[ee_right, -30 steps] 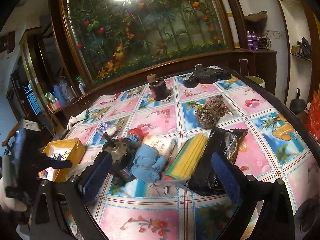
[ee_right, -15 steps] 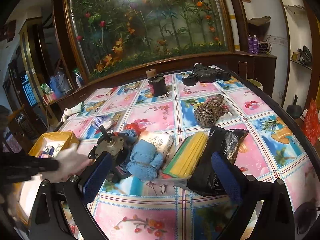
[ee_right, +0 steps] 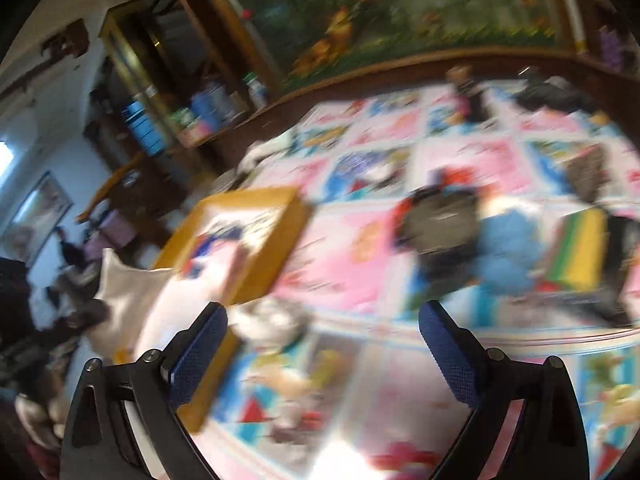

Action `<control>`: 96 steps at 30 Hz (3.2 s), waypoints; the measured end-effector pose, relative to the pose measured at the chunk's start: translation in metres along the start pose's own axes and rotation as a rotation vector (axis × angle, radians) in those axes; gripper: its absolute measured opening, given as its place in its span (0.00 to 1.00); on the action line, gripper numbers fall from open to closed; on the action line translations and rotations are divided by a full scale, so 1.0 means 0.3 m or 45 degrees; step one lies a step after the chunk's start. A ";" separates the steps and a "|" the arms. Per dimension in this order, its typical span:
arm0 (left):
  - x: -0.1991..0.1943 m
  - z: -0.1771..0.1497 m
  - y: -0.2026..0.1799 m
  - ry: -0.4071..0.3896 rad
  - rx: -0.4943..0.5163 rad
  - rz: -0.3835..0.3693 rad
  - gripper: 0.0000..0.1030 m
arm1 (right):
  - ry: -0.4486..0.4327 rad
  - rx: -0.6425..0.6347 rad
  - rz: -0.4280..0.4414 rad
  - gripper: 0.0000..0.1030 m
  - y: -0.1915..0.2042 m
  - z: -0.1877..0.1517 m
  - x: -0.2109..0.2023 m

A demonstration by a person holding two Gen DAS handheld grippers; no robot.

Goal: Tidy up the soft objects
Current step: 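Carry both white cloths into the tray and open both grippers, then move both tools back toward the remaining items on the table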

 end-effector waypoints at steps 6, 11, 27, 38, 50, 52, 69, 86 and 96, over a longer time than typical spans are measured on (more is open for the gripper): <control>-0.051 -0.039 0.122 -0.015 -0.066 0.062 0.09 | 0.234 0.033 0.047 0.74 0.054 -0.045 0.208; -0.033 -0.063 0.202 0.020 -0.133 0.113 0.09 | 0.291 0.017 0.018 0.69 0.084 -0.051 0.287; 0.218 0.029 0.342 0.181 -0.129 0.352 0.09 | 0.176 -0.087 0.000 0.23 0.208 0.039 0.139; 0.077 0.042 0.378 0.008 -0.280 0.278 0.18 | 0.314 -0.154 0.142 0.24 0.458 0.021 0.322; -0.184 0.033 0.368 -0.272 -0.427 0.260 0.48 | 0.304 -0.324 0.043 0.59 0.568 -0.030 0.478; -0.190 0.039 0.340 -0.285 -0.430 0.246 0.48 | 0.212 -0.344 0.039 0.70 0.566 -0.006 0.394; -0.191 0.033 -0.001 -0.310 -0.080 0.326 0.53 | -0.181 -0.263 -0.069 0.89 0.354 -0.122 -0.016; -0.103 -0.034 -0.096 -0.182 -0.035 0.268 0.54 | -0.211 -0.176 -0.123 0.90 0.252 -0.125 -0.126; -0.071 -0.047 -0.065 -0.155 -0.070 0.251 0.54 | -0.206 -0.198 -0.155 0.90 0.252 -0.130 -0.107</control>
Point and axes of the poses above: each gripper's, at about its wrist camera, not at the fingertips, and x roughly the way its jaws point, y to its left, z to its top, the point moved 6 cm from there along x, roughly the way its jaws point, and after that the axes turned 8 degrees about -y, right-handed, at the moved point
